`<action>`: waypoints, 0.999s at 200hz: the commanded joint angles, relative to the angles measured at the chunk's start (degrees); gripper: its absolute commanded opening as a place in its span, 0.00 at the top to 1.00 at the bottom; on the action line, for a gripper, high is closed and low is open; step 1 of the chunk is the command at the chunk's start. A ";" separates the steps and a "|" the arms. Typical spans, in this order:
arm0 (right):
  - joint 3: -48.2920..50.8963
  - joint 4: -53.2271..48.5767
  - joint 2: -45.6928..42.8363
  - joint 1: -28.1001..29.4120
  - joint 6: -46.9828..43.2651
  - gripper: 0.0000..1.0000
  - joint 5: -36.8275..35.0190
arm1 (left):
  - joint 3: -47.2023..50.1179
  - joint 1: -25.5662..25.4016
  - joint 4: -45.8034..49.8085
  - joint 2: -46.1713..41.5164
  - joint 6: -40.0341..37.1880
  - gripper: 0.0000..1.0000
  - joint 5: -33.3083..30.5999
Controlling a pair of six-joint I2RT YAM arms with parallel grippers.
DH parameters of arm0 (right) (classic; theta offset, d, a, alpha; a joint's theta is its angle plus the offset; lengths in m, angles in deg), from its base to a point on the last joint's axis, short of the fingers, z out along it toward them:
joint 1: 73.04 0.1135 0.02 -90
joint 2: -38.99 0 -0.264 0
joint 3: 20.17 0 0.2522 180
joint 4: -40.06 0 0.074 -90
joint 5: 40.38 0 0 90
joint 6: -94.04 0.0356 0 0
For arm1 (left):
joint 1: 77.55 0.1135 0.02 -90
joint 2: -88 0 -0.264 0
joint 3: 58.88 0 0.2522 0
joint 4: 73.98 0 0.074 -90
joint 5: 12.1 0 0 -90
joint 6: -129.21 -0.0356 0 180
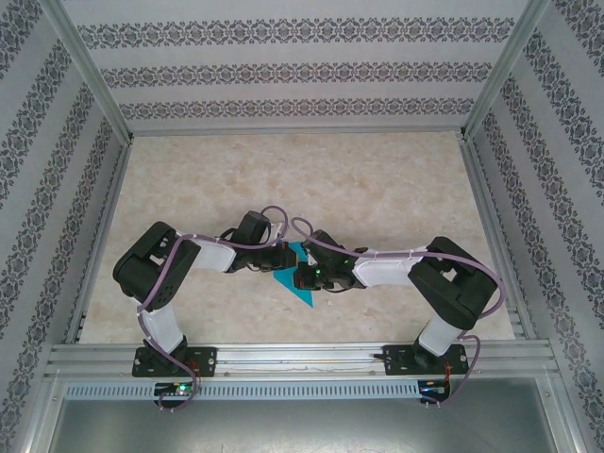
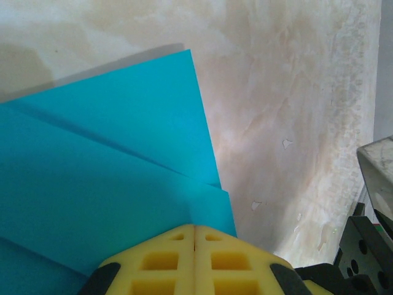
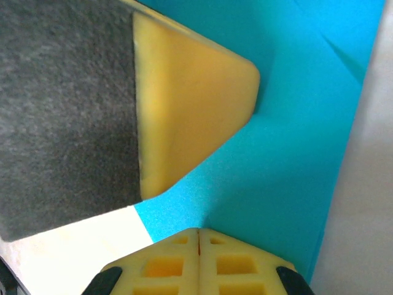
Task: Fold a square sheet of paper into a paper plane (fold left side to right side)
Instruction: Fourth fold the wing at the center of the table.
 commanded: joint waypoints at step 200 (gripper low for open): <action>10.82 1.70 -20.76 -7.31 -13.96 0.50 4.52 | -1.31 2.38 20.45 -25.31 -9.11 0.71 -15.75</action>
